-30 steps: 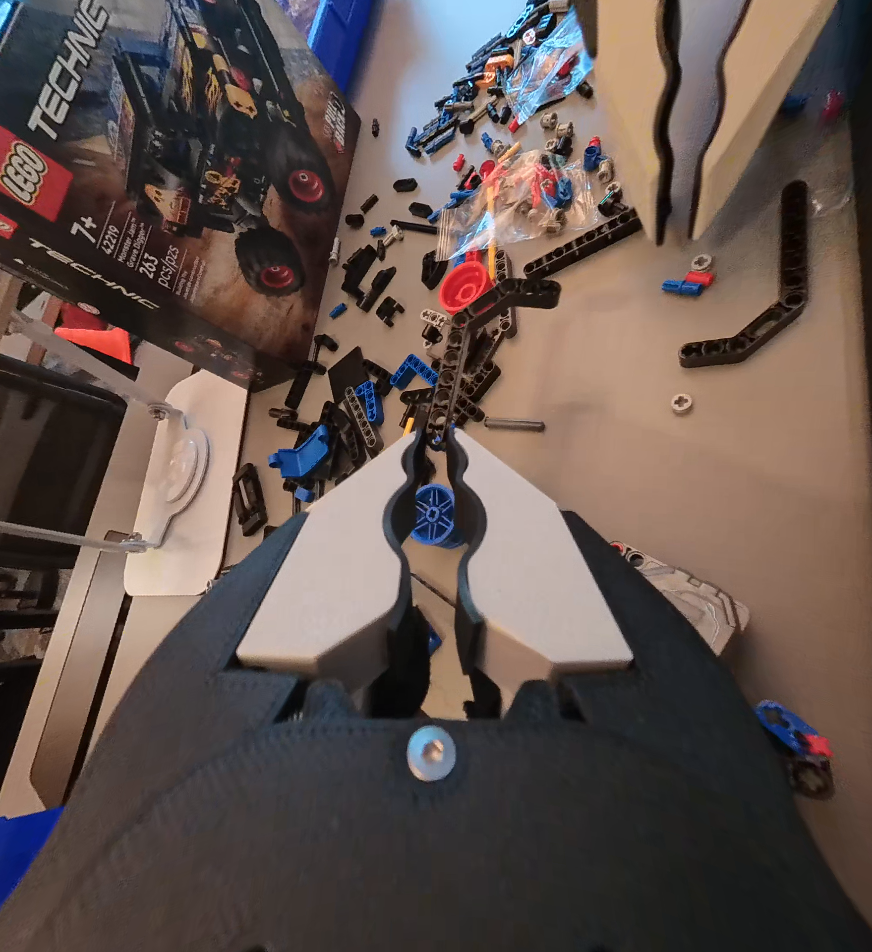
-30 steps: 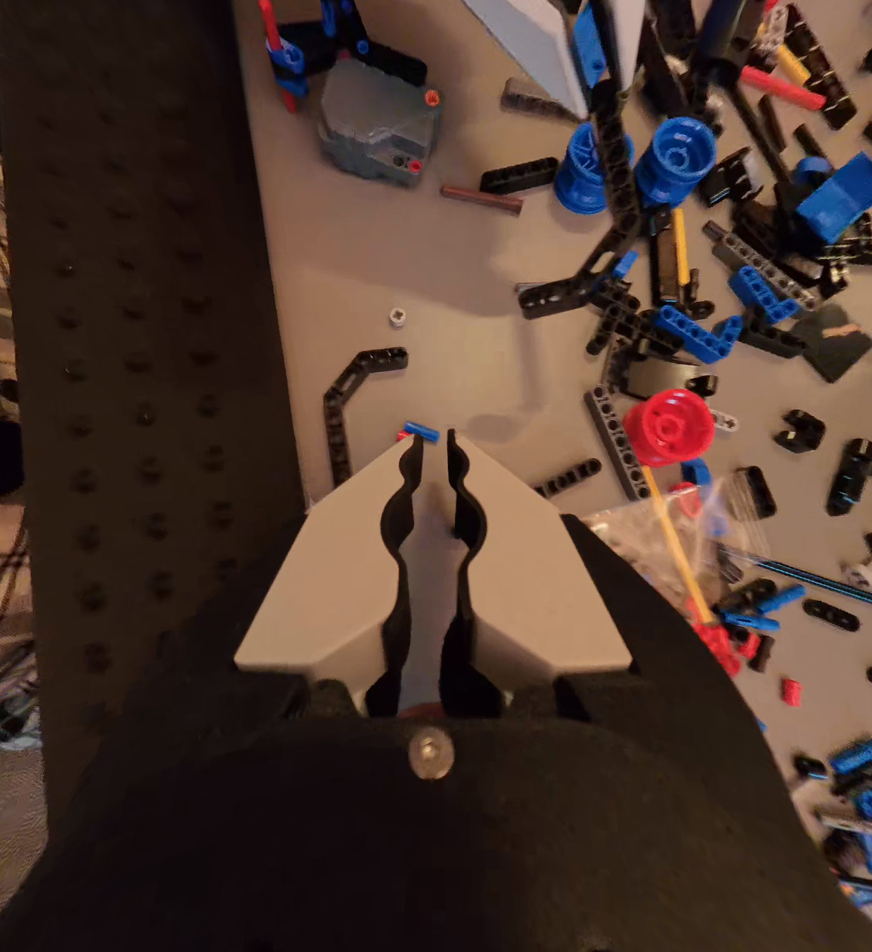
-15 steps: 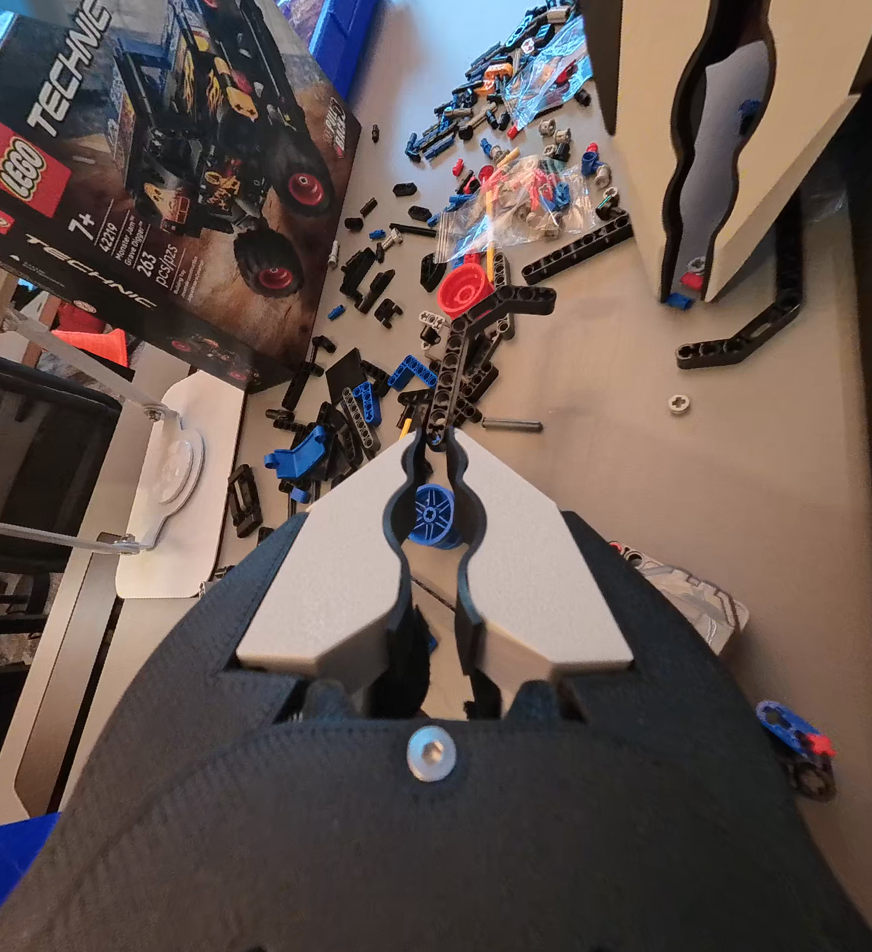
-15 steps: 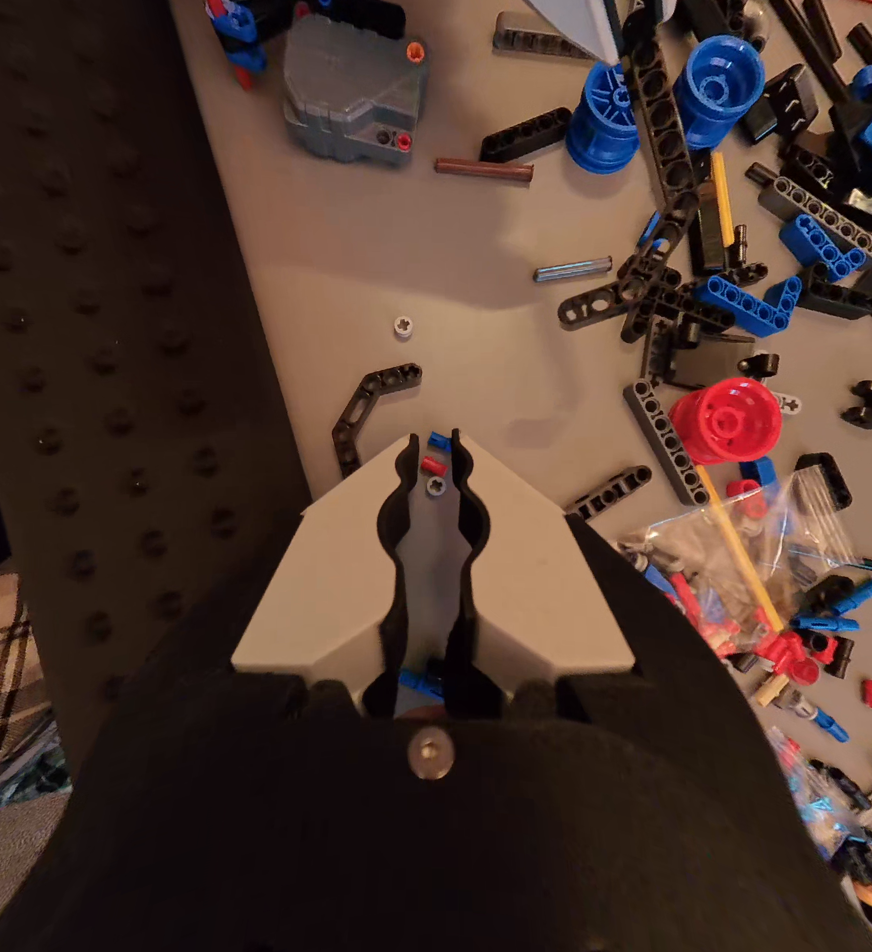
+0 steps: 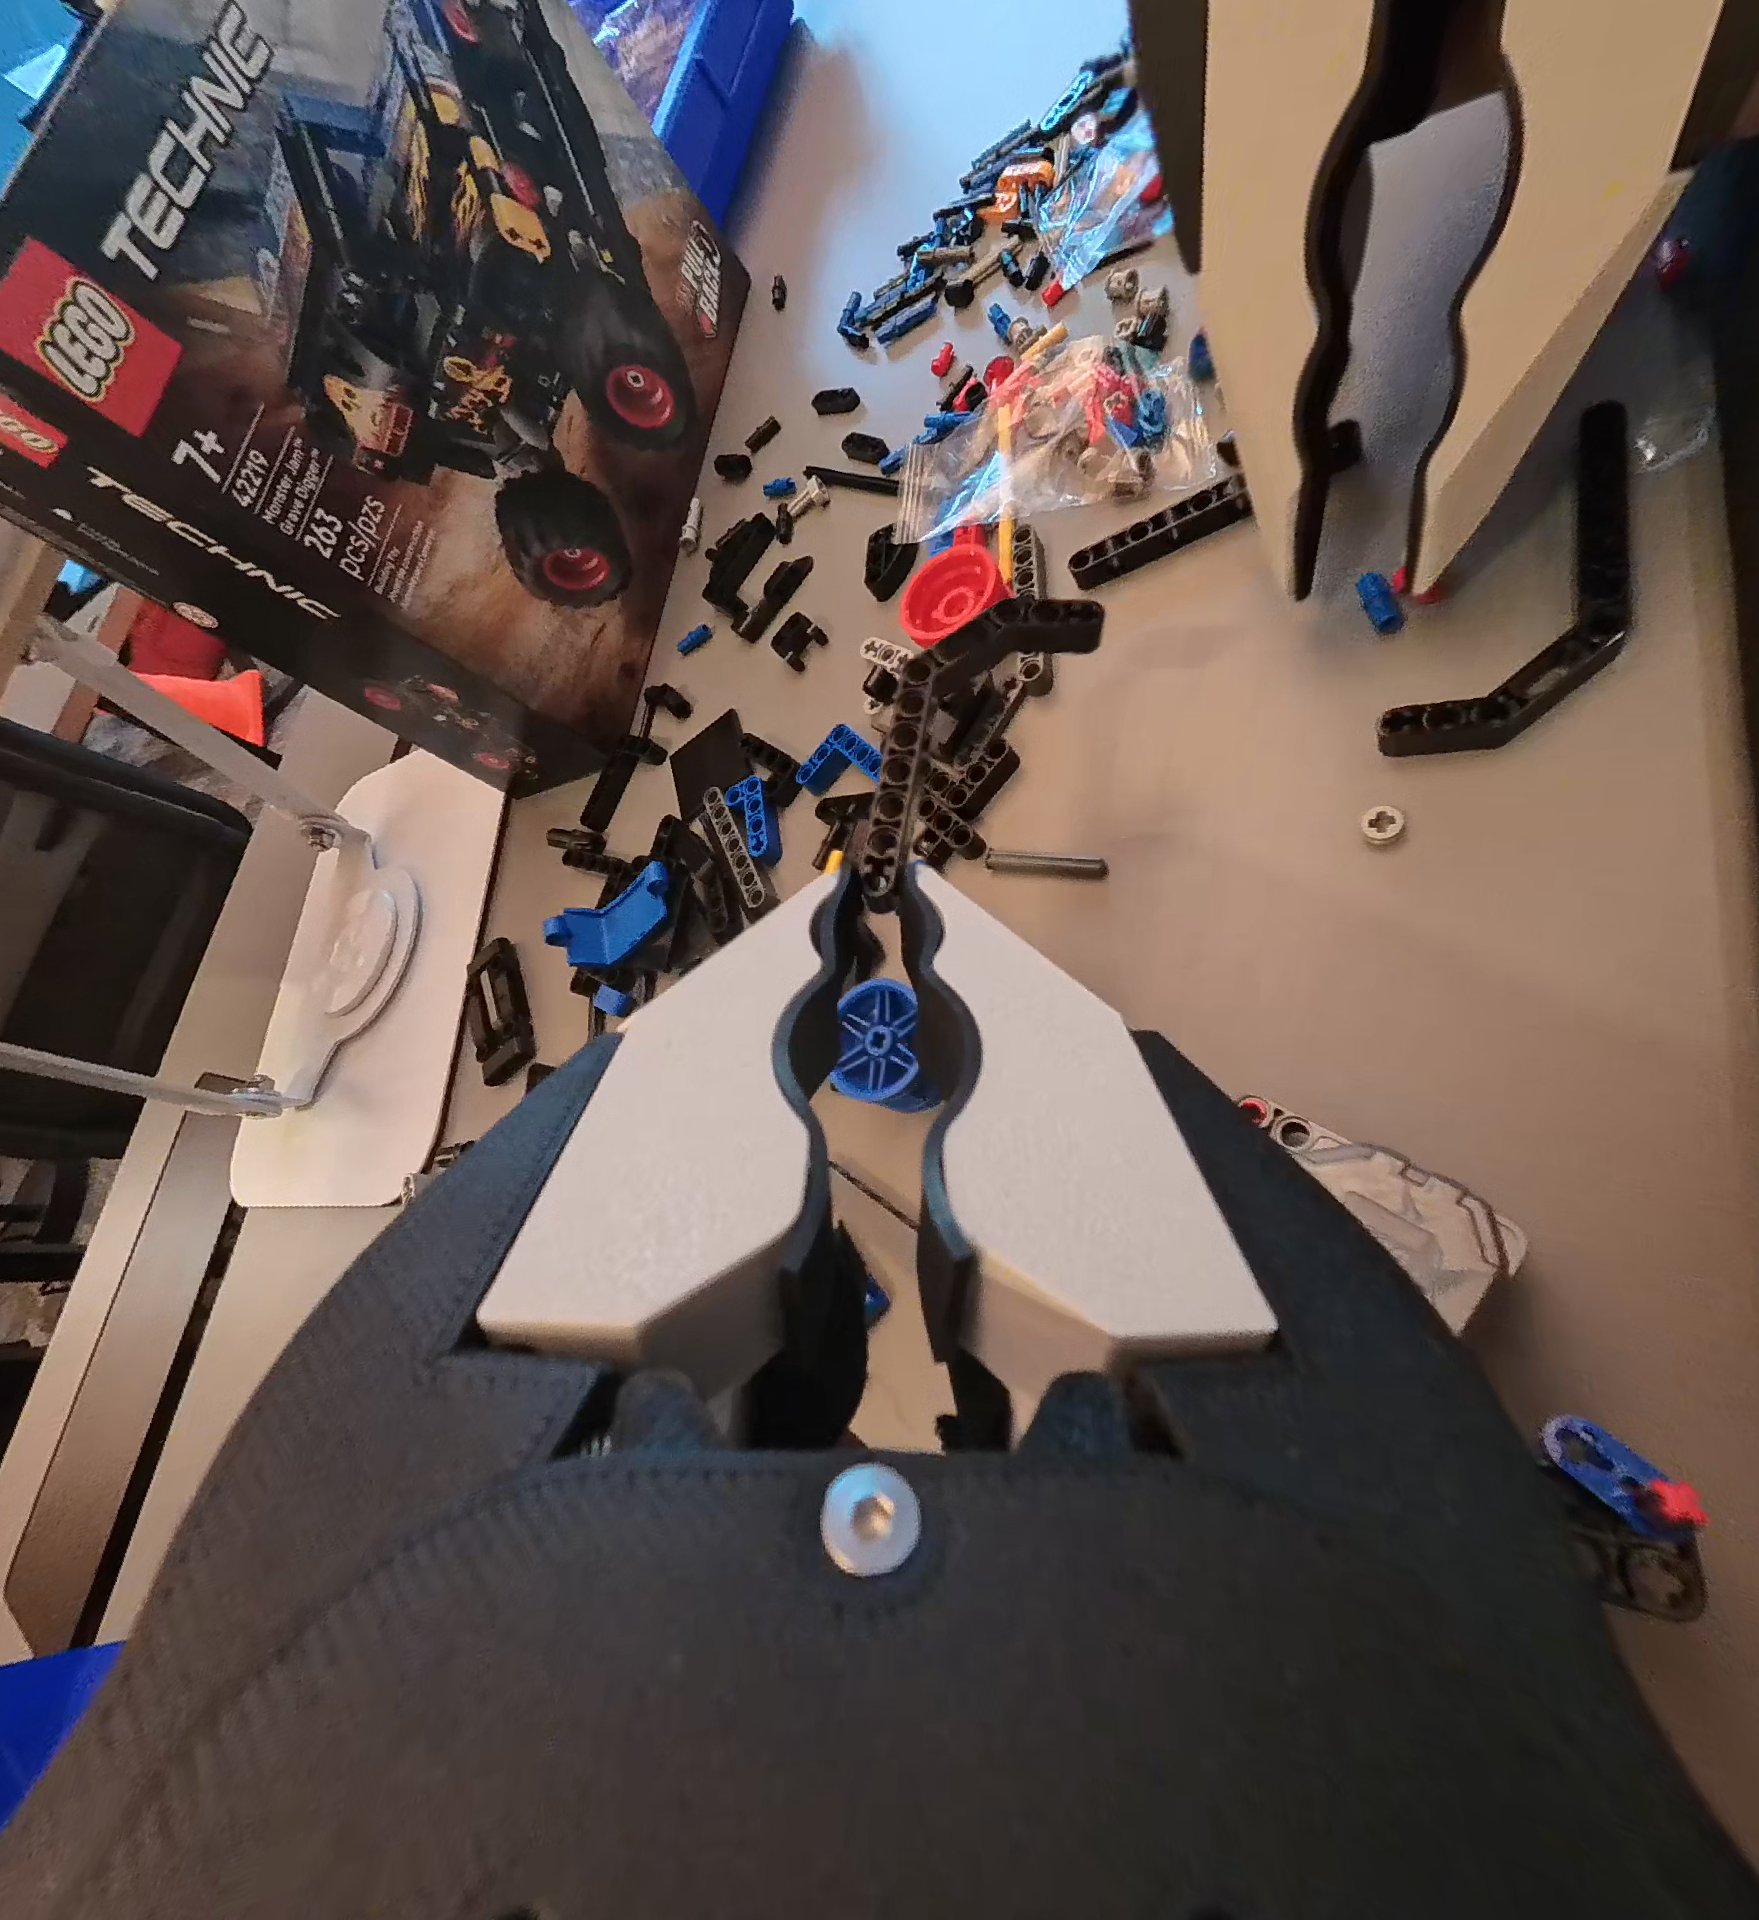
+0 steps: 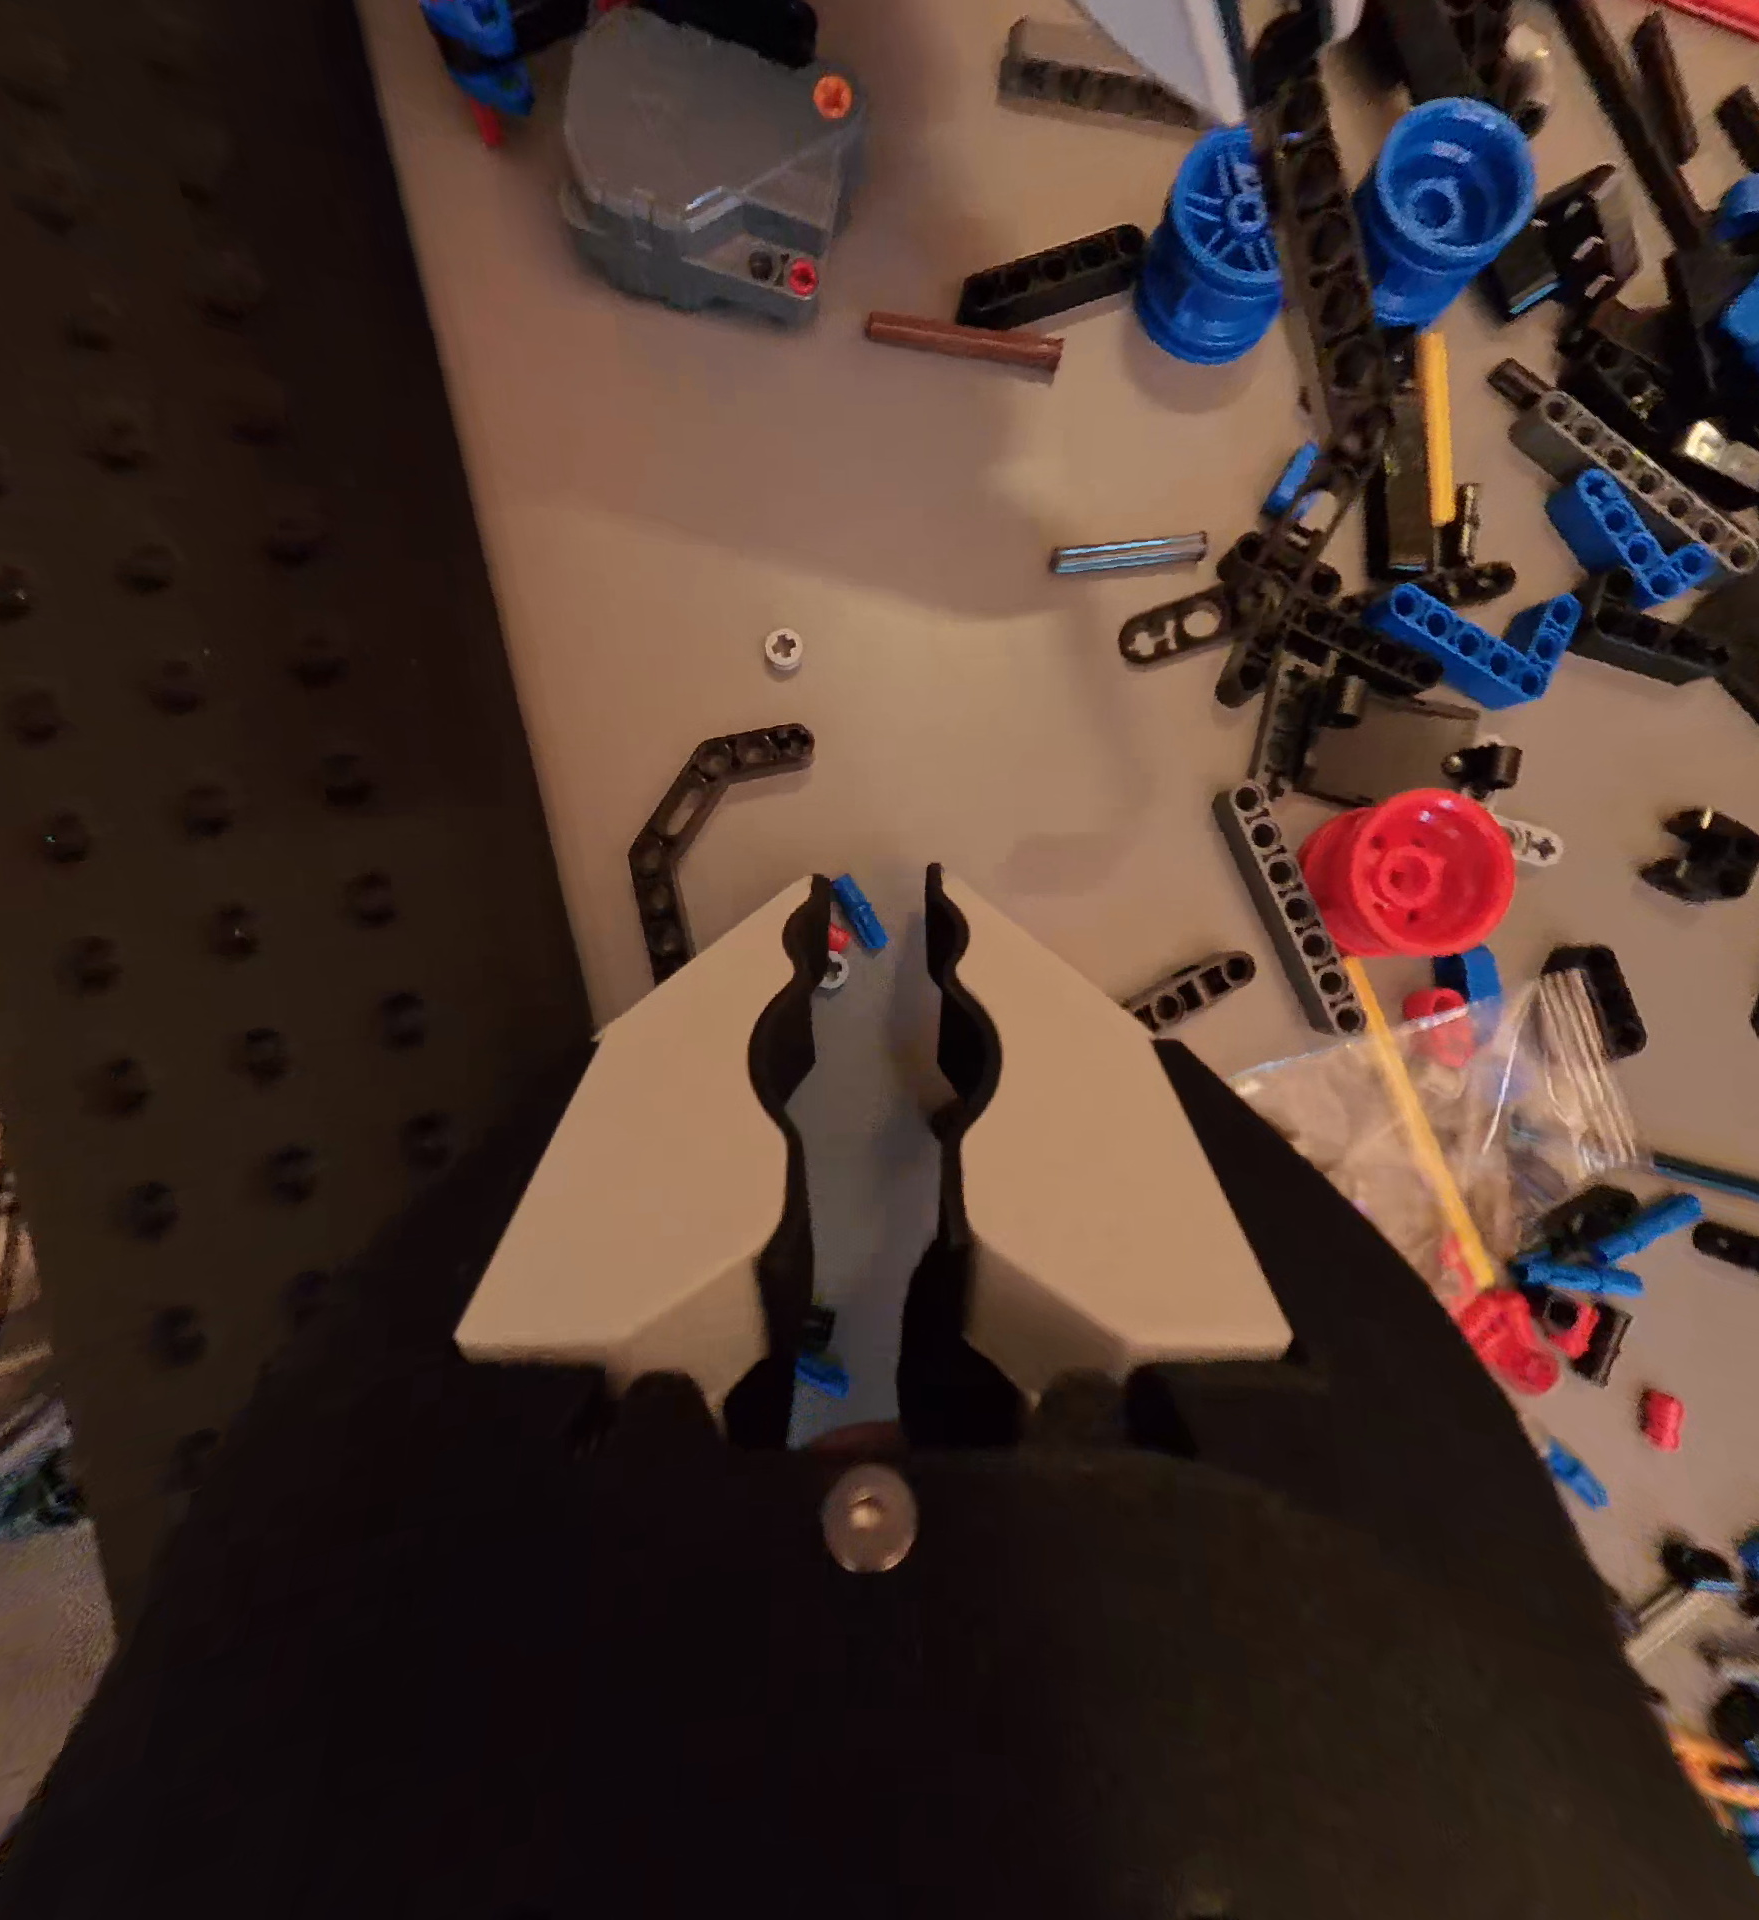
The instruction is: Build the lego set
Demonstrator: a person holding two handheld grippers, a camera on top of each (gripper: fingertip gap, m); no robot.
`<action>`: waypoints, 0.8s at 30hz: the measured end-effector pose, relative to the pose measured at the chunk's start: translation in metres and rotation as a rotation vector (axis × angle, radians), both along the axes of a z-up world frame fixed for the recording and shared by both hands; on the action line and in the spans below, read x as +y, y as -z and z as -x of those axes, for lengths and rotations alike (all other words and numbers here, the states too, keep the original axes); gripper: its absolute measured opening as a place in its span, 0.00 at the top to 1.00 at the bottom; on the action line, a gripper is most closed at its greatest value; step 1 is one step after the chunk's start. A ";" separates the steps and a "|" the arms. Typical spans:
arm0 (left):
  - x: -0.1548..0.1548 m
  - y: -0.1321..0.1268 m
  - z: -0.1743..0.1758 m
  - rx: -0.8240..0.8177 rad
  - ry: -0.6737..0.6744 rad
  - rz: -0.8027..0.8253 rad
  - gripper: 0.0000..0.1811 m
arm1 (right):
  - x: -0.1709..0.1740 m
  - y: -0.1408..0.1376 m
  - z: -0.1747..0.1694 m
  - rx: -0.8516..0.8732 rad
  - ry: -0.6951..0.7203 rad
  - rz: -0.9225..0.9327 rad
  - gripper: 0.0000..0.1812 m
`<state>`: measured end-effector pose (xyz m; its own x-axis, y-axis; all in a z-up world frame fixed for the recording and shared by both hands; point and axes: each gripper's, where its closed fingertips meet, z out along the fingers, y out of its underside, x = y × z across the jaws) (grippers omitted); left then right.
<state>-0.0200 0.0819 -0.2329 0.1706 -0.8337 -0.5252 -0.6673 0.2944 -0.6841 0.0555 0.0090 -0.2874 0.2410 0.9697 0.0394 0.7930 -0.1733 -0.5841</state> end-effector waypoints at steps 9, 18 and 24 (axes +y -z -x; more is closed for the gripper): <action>0.001 -0.005 -0.001 -0.027 -0.001 -0.010 0.97 | -0.008 -0.002 -0.005 0.053 0.156 0.002 0.93; -0.001 -0.007 -0.002 -0.036 0.003 -0.008 0.97 | -0.012 0.008 -0.004 0.019 0.240 0.027 0.95; -0.002 -0.009 -0.002 -0.044 0.003 -0.012 0.98 | 0.001 0.008 -0.014 -0.018 0.266 0.009 0.93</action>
